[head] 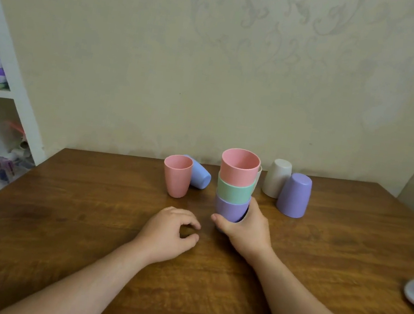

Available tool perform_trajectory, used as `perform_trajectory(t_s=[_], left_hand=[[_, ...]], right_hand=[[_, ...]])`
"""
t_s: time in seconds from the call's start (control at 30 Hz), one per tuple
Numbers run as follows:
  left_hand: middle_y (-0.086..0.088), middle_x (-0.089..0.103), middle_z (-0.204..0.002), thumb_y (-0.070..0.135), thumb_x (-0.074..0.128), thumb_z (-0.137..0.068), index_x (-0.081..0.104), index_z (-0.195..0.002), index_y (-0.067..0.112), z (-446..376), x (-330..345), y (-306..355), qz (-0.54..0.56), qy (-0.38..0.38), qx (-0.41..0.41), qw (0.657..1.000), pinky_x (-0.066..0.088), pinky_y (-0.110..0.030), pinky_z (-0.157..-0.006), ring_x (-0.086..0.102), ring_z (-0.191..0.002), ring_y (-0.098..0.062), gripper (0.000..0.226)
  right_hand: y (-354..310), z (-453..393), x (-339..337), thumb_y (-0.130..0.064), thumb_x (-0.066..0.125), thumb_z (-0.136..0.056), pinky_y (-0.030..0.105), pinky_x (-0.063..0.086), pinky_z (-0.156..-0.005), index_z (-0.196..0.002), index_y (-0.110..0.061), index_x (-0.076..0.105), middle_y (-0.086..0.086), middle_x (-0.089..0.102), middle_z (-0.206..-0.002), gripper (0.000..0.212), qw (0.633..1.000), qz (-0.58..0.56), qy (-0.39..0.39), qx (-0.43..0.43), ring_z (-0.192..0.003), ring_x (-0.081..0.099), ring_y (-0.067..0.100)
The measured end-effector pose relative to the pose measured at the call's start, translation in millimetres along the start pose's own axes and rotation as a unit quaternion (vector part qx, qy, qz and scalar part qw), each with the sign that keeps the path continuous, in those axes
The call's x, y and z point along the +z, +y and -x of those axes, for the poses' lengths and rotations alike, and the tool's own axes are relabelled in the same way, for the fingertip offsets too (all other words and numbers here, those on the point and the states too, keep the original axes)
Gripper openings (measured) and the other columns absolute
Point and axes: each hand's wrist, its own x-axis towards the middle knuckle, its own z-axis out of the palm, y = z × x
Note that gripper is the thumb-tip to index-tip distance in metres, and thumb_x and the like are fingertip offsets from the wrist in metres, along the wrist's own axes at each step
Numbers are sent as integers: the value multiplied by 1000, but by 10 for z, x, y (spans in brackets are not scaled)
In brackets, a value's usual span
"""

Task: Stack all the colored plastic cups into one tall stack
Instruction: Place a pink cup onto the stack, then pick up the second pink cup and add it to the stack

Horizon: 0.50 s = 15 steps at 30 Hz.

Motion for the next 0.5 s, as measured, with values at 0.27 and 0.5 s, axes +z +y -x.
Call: perform_trajectory(t_s=[0.27,0.5], left_hand=[[-9,66,-96,20,78,-88,58,-105,11,-511,-505,-202,202,195,-268,922,46,-38,-69,61,-85,-27,27],[-4,47,-149,24,93,-81,5,-166,29,-821,-429,-168,337,136,-265,893,45,-40,-107,53,-130,-25,122]], right_hand=[[33,-29,4,-49,94,-69,28,51,-88,-126,-43,55,-20,70,-116,69,1000,8,-8,-5,-108,68,9],[34,-86,1,-55,92,-69,31,54,-93,-135,-42,54,-20,70,-120,78,999,19,-28,6,-110,67,10]])
